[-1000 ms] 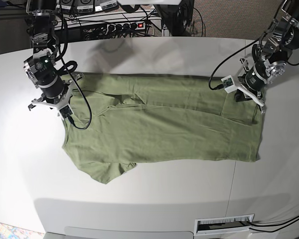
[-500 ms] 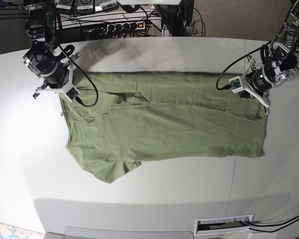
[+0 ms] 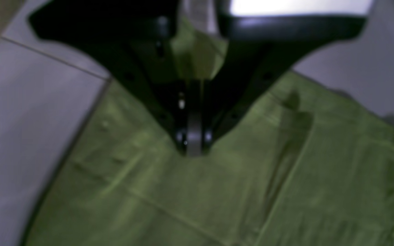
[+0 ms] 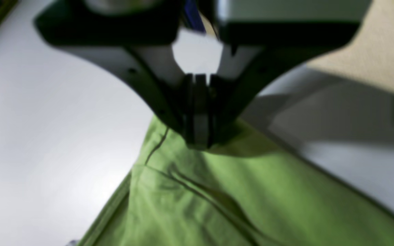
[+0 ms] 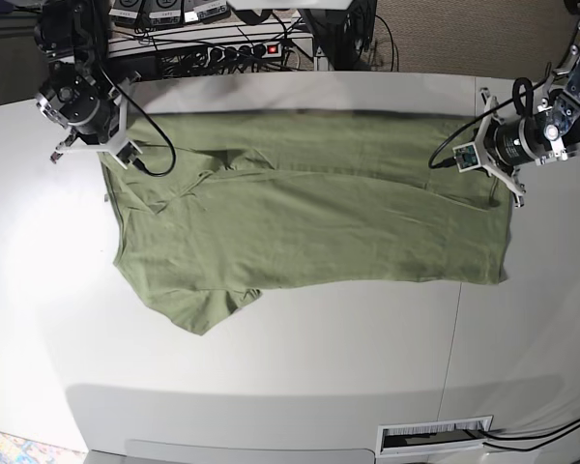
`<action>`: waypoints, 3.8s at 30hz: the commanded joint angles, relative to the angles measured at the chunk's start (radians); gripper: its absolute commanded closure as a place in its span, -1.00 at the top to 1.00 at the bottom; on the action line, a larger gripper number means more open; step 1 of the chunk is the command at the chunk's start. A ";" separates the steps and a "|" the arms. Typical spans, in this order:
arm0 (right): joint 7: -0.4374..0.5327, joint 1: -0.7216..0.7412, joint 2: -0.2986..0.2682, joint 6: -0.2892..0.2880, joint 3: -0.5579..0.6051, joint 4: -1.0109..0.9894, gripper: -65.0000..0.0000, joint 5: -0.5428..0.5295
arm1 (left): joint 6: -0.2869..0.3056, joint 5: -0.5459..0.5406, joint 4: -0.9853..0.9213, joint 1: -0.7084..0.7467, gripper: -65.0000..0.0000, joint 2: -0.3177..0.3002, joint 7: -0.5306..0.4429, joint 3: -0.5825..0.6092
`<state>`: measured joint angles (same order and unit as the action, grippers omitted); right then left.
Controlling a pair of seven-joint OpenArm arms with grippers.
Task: Fold the T-shirt properly
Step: 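Fold the held edge over toward the shirt's middle with both grippers, then release and move both grippers to the shirt's opposite long edge, then grasp the opposite edge, right near the sleeve, left at the hem corner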
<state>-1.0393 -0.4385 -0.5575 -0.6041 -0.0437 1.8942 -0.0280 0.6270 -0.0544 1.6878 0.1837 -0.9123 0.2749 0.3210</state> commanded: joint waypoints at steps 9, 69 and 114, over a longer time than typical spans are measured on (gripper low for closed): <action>-0.092 -0.124 -0.024 -0.021 -0.006 0.080 -1.00 -0.001 | 0.071 0.063 0.104 0.155 -1.00 -0.046 0.070 0.016; 0.158 -0.090 0.017 -0.018 -0.285 0.241 -0.61 -0.140 | 0.071 -0.645 -0.642 -0.519 -0.17 0.095 0.128 0.016; 0.331 0.705 0.018 0.005 -0.010 -0.515 -0.23 -0.228 | 0.071 -0.822 -0.189 -0.489 -1.00 -0.035 0.488 0.016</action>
<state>-0.7391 0.2390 -0.5190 -0.6052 -0.0441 1.3621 -0.2481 0.6971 -0.8642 1.4883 -0.2832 -0.9253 0.7780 0.3515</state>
